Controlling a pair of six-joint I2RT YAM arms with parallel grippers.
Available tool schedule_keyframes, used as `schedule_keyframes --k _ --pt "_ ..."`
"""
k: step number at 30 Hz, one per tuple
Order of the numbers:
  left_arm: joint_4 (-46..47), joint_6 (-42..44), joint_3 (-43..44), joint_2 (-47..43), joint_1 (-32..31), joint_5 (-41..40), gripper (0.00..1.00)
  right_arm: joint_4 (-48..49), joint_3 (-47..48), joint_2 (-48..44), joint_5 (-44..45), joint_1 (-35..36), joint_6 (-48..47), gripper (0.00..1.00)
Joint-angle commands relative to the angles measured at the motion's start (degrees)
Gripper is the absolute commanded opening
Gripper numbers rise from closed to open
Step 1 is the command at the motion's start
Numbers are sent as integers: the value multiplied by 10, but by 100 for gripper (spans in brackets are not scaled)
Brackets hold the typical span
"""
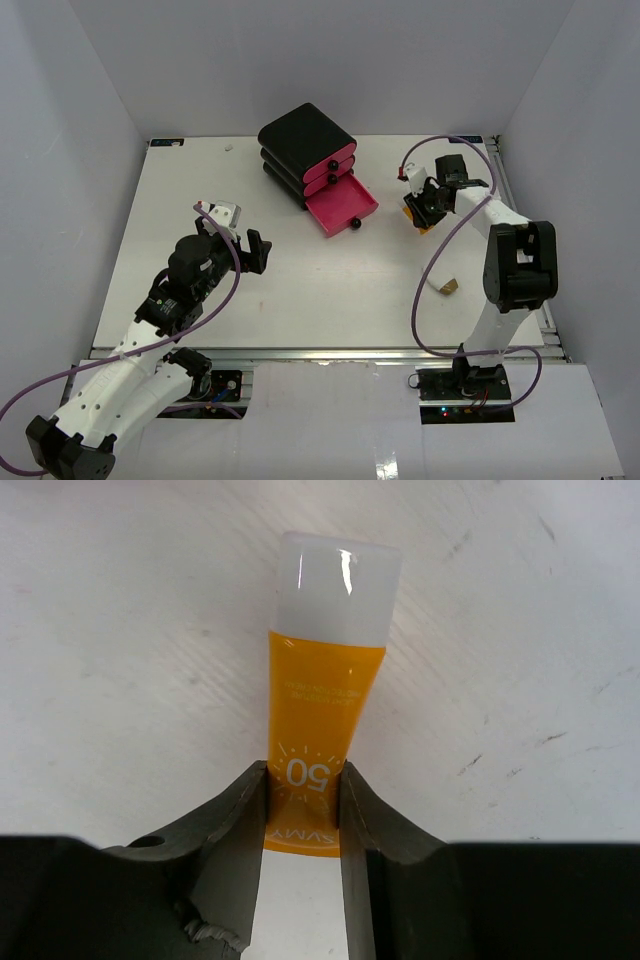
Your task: Organize the makeup
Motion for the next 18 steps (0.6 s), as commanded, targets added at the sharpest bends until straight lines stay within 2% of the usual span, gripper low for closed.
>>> schedule_keyframes --k 1,4,8,13,18 --pt "6 0 0 -5 3 3 98 19 -27 -97 7 98 -104 19" --pt "5 0 -1 -5 3 -2 98 41 -42 -109 75 158 -179 19" --pt "5 0 -2 -1 3 -9 98 70 -23 -70 172 222 -252 18" --pt "5 1 -3 2 2 -15 98 77 58 -11 208 252 -283 20" --pt "5 1 -4 4 3 -17 98 113 79 22 244 272 -332 21"
